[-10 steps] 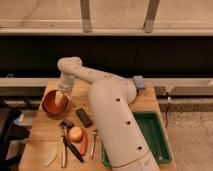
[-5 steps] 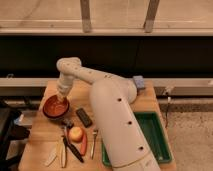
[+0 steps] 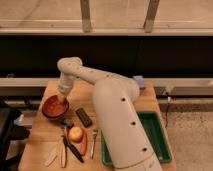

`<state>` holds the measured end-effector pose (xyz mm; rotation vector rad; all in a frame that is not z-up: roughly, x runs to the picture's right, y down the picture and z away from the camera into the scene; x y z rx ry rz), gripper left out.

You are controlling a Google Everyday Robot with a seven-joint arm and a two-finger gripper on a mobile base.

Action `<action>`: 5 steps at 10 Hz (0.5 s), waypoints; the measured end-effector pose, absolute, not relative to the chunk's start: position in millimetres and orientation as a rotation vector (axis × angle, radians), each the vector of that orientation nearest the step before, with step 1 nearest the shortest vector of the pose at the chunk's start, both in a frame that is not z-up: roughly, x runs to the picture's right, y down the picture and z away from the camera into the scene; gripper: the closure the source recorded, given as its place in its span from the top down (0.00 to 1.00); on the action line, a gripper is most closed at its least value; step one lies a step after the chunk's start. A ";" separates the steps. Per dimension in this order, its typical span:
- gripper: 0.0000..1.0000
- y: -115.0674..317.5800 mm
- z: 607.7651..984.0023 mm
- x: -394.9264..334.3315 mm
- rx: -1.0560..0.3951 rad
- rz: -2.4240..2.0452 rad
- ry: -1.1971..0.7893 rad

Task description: Stack bowls into tray

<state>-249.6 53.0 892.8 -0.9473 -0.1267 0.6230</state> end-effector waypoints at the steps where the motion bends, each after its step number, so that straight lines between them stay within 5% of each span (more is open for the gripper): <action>1: 0.00 44.0 883.1 -243.0 -0.928 0.631 -0.124; 5: 0.00 26.6 848.3 -179.3 -0.858 0.716 -0.084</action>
